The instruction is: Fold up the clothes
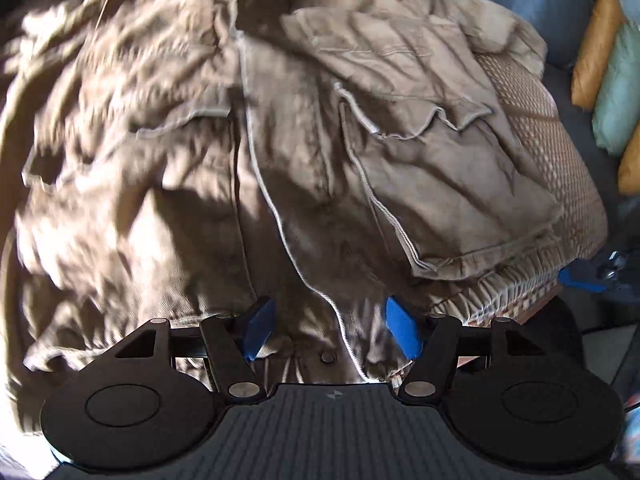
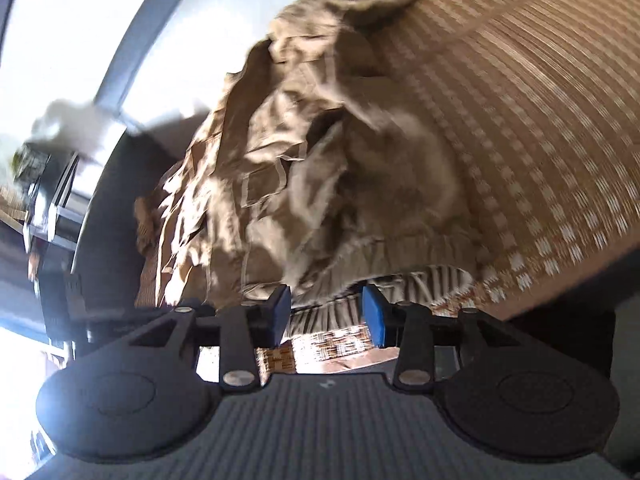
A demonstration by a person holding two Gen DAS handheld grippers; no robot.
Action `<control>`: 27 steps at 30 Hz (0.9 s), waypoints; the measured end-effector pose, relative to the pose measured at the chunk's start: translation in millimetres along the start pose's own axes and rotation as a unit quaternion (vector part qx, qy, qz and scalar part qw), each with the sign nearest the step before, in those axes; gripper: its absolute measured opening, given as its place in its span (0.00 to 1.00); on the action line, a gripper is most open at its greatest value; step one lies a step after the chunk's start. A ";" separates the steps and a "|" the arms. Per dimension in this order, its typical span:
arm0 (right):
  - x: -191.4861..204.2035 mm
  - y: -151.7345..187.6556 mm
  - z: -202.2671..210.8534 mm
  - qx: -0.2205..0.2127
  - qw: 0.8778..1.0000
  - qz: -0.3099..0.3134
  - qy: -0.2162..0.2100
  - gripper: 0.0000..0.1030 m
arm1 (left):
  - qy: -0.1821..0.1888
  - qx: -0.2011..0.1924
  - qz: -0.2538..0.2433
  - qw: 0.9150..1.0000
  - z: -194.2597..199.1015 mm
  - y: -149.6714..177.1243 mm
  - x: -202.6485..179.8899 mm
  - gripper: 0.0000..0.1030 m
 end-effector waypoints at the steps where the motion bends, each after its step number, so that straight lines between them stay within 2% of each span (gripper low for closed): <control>1: -3.1 -1.5 -3.2 -0.004 1.000 -0.009 0.001 0.44 | 0.006 0.002 0.014 1.000 -2.7 -0.7 2.0 0.73; 4: -10.8 -7.0 -15.6 -0.017 0.999 -0.045 -0.002 0.45 | 0.012 -0.014 0.014 1.000 -1.0 -3.5 -5.2 0.72; 5: -14.7 -7.9 -18.6 -0.022 0.998 -0.065 -0.003 0.45 | 0.013 -0.018 0.012 1.000 -1.2 -3.6 -8.1 0.69; 6: -19.4 -8.4 -20.6 -0.028 0.996 -0.087 -0.005 0.46 | 0.008 -0.018 0.012 1.000 -3.6 -3.1 -9.7 0.61; 7: -23.4 -8.3 -21.9 -0.036 0.994 -0.103 -0.002 0.46 | 0.001 -0.018 0.013 1.000 -6.1 -2.6 -11.3 0.28; 8: -27.0 -7.8 -22.8 -0.044 0.992 -0.116 0.004 0.43 | -0.005 -0.017 0.013 1.000 -8.7 -2.0 -12.8 0.18; 9: -26.0 -7.0 -22.5 -0.046 0.992 -0.113 0.002 0.20 | -0.005 -0.020 0.020 1.000 -7.7 -1.9 -10.9 0.14; 10: -22.6 -6.0 -21.7 -0.045 0.994 -0.102 -0.003 0.04 | -0.004 -0.023 0.026 0.999 -6.6 -1.8 -8.9 0.09; 14: -7.0 -1.5 -17.9 -0.038 0.997 -0.056 -0.024 0.04 | -0.026 -0.064 0.021 0.997 14.2 -2.5 3.1 0.06; 15: -4.5 0.4 -20.0 -0.025 0.999 -0.043 -0.017 0.04 | -0.029 -0.065 0.021 0.997 14.8 -2.8 6.9 0.06; 16: -3.7 2.6 -23.8 -0.011 0.999 -0.032 -0.003 0.04 | -0.040 -0.063 0.022 0.997 12.3 -2.6 10.1 0.00; 18: -14.0 7.7 -41.0 0.020 0.999 -0.019 0.044 0.04 | -0.107 -0.061 0.001 0.992 -0.7 -0.3 15.6 0.00; 20: -19.2 8.3 -43.1 0.027 0.998 -0.020 0.052 0.04 | -0.096 -0.068 0.011 0.993 -0.4 5.5 22.2 0.00; 22: -22.8 8.0 -41.7 0.028 0.998 -0.025 0.052 0.06 | -0.087 -0.080 0.020 0.993 10.2 1.0 25.9 0.08; 23: -24.7 7.9 -41.0 0.029 0.998 -0.027 0.052 0.11 | -0.090 -0.093 0.019 0.991 16.9 -4.1 25.7 0.12; 24: -22.9 8.1 -38.2 0.037 0.997 -0.022 0.059 0.20 | -0.093 -0.105 0.018 0.990 23.6 -9.2 25.5 0.17; 25: -17.6 8.3 -33.8 0.047 0.997 -0.011 0.067 0.21 | -0.096 -0.118 0.017 0.988 30.3 -14.4 25.3 0.23; 27: -0.7 3.4 -20.0 0.051 0.997 0.012 0.051 0.21 | -0.102 -0.144 0.015 0.984 43.7 -24.6 24.9 0.24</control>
Point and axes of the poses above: each gripper's, at about its wrist camera, not at the fingertips, and z roughly against the way its jaws point, x to its left, y to its underside, the point moved 3 cm from there along -z, roughly the way its jaws point, and after that the axes turned 11 degrees about -y, right-handed, at the moved point
